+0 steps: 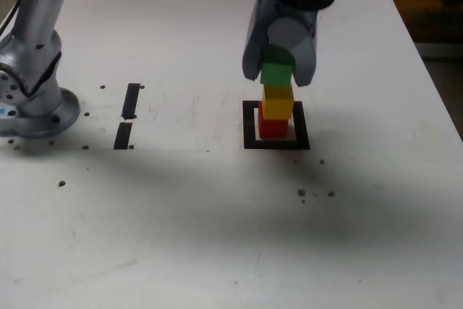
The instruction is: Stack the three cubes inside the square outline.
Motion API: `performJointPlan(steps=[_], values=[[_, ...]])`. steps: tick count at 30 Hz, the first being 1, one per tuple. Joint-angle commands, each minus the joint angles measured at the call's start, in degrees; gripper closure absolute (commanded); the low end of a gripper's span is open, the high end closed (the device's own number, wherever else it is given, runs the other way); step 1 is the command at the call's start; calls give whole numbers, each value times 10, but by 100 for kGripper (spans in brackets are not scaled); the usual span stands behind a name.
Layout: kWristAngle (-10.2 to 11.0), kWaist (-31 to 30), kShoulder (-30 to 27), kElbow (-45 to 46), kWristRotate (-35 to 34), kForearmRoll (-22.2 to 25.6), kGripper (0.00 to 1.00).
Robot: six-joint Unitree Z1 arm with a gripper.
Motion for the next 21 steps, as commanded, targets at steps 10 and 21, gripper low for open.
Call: performJointPlan(steps=[10,21], values=[[-11,4,16,-17,-2,6,85],[-13,8,22,-15,-2,7,79]])
